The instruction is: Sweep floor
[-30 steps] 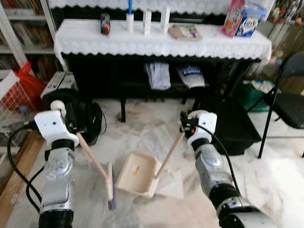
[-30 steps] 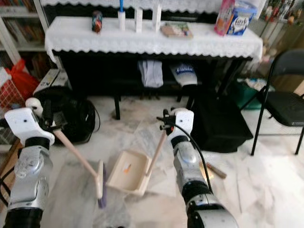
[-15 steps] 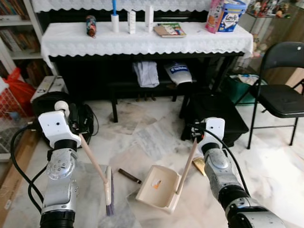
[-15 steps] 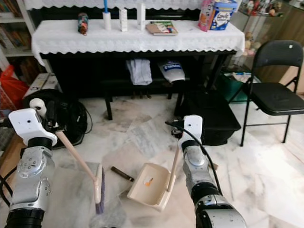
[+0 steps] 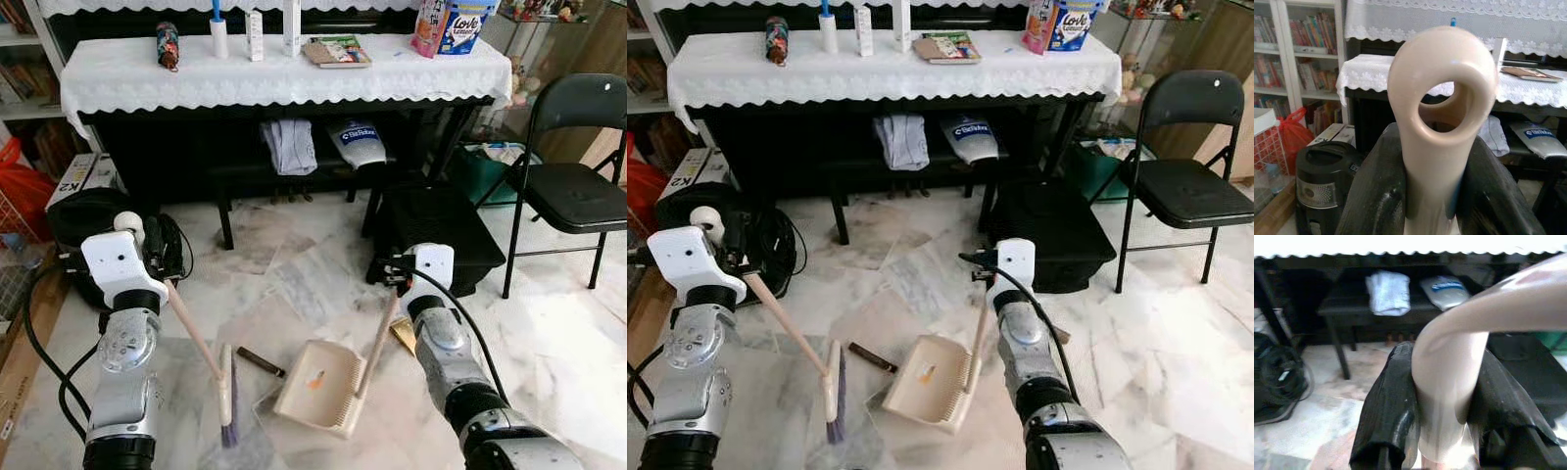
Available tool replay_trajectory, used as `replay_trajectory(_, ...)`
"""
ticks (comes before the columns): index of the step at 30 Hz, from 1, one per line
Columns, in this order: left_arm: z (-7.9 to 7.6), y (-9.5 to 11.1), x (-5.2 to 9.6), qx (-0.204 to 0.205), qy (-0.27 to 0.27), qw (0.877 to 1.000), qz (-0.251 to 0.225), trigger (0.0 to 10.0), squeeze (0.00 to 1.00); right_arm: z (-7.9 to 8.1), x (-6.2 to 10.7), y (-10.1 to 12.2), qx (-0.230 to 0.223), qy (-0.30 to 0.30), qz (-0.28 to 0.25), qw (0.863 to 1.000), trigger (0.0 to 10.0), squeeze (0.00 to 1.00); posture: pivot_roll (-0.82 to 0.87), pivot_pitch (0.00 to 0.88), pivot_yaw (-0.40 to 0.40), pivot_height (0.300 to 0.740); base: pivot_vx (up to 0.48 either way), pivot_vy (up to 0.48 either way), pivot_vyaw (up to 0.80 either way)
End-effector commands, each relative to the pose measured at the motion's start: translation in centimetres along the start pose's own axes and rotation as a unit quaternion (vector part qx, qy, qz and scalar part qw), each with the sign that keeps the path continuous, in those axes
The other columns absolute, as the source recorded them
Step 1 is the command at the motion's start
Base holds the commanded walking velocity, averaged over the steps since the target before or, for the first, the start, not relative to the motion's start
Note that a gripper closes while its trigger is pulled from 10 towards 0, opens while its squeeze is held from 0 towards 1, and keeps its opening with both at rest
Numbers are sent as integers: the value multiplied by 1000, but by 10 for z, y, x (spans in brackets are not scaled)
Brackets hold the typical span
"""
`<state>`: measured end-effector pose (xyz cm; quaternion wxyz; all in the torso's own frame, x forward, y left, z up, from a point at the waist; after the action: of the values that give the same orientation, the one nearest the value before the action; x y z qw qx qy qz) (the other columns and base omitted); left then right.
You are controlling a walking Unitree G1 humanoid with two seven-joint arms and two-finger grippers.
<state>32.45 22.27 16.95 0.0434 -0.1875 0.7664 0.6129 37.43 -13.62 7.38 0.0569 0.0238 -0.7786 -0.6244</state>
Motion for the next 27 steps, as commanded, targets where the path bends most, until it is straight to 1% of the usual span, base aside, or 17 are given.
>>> replay_trajectory(1, -1, 11, -3, -3, -1, 1000, -23, 10000, 0, 0, -7, 26, -6, -1, -57, 998, 10000, 0, 55, 13, -39, 740, 398, 0, 0)
replay_trajectory(3, -1, 11, -3, -3, -2, 1000, -23, 10000, 0, -1, -7, 26, -19, -7, -55, 998, 10000, 0, 57, 9, -40, 740, 399, 0, 0)
replay_trajectory(8, -1, 12, -4, -1, 0, 1000, -26, 10000, 0, 2, -8, 28, 3, 6, -60, 998, 10000, 0, 56, 2, -42, 740, 398, 0, 0)
replay_trajectory(13, -1, 12, -4, 0, 1, 1000, -27, 10000, 0, 2, -7, 30, -6, 11, -69, 998, 10000, 0, 54, 0, -45, 740, 398, 0, 702)
replay_trajectory(15, 0, 12, -4, 1, 2, 1000, -28, 10000, 0, -1, -7, 30, -10, 3, -67, 998, 10000, 0, 54, 0, -46, 740, 398, 0, 0)
replay_trajectory(23, 2, 12, -3, -2, 7, 1000, -29, 10000, 0, -1, -7, 30, -13, 8, -68, 998, 10000, 0, 49, 5, -51, 740, 390, 0, 0)
replay_trajectory(27, 2, 12, -3, -5, 4, 1000, -31, 10000, 0, 0, -7, 27, -11, 13, -61, 998, 10000, 0, 48, 13, -52, 740, 0, 0, 0)
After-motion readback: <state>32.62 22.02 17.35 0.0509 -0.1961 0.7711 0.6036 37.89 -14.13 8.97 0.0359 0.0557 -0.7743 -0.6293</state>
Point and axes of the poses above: a point about 5 cm out from each wrist's last joint towards the gripper, its own x axis pointing back from the gripper into the wrist, its own y axis along the axis of the wrist's last joint, z = x × y, the point moved 3 cm from there along -x, pointing out of the wrist towards the gripper, and after that the axes turned 12 degrees about x, right-handed, at the moved point
